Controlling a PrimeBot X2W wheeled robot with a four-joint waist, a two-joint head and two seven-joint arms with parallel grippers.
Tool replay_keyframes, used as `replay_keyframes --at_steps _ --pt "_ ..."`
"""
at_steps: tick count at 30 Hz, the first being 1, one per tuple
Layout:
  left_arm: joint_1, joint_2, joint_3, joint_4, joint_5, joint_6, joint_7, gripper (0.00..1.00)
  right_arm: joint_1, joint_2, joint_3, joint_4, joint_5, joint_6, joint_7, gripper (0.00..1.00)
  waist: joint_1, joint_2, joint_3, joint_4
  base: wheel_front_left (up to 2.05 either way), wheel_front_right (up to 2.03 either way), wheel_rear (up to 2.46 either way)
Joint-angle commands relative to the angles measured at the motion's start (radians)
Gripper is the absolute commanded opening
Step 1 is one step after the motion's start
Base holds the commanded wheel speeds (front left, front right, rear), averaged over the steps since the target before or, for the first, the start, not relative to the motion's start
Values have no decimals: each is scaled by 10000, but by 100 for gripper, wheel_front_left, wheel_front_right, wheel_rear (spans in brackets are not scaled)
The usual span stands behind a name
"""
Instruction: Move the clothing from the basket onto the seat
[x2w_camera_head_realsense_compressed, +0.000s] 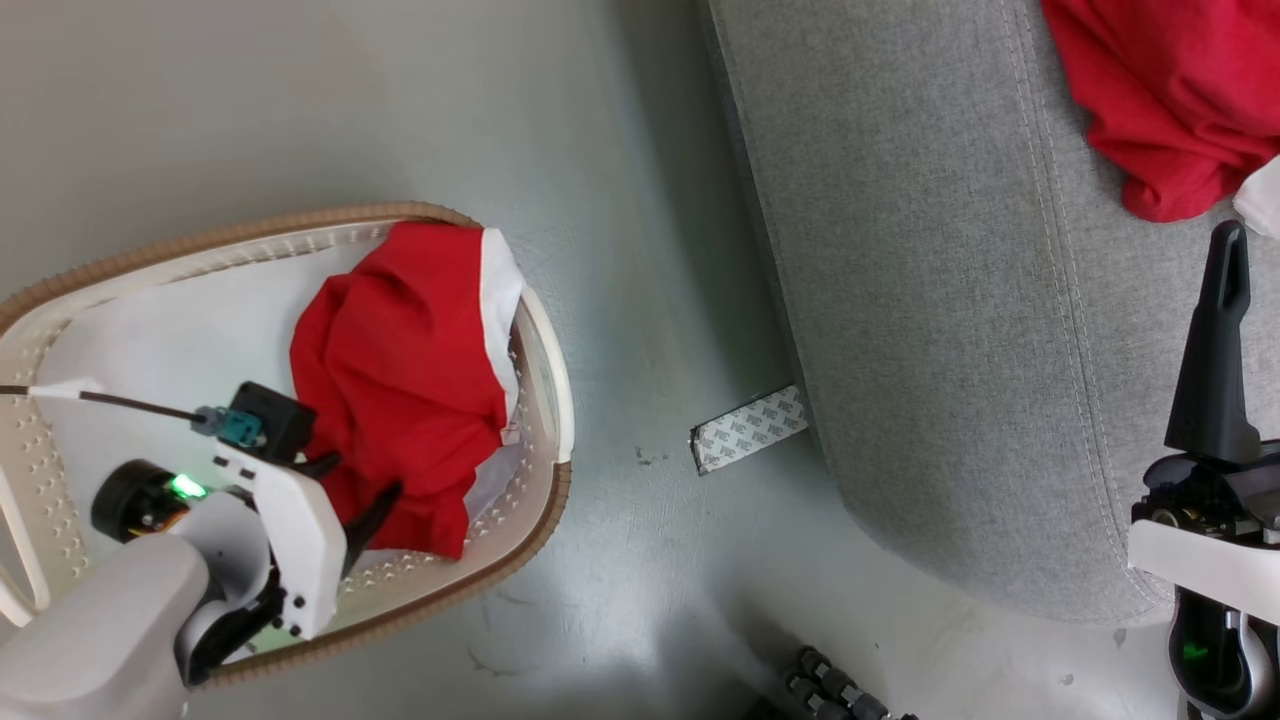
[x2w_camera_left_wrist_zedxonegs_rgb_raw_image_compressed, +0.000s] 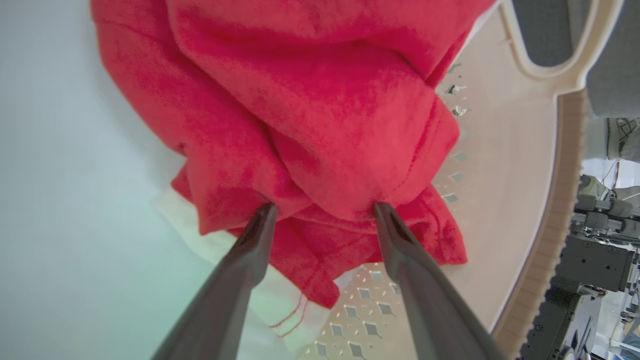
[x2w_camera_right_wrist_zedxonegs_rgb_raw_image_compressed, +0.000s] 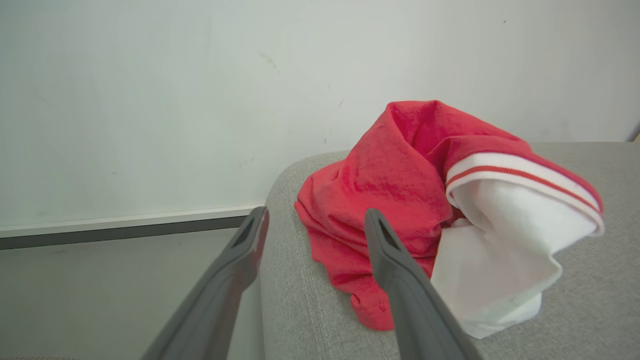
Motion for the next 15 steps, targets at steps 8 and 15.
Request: replay_keyframes --at_steps 8,15 --pt "-109 313 -472 -99 -519 10 389 100 164 -6 -27 -6 108 -26 7 100 -1 0 10 -29 0 0 0" --pt "-684 -11 -410 -170 -785 10 -118 100 251 -6 -6 -3 29 -26 7 100 -1 0 130 22 0 0 0"
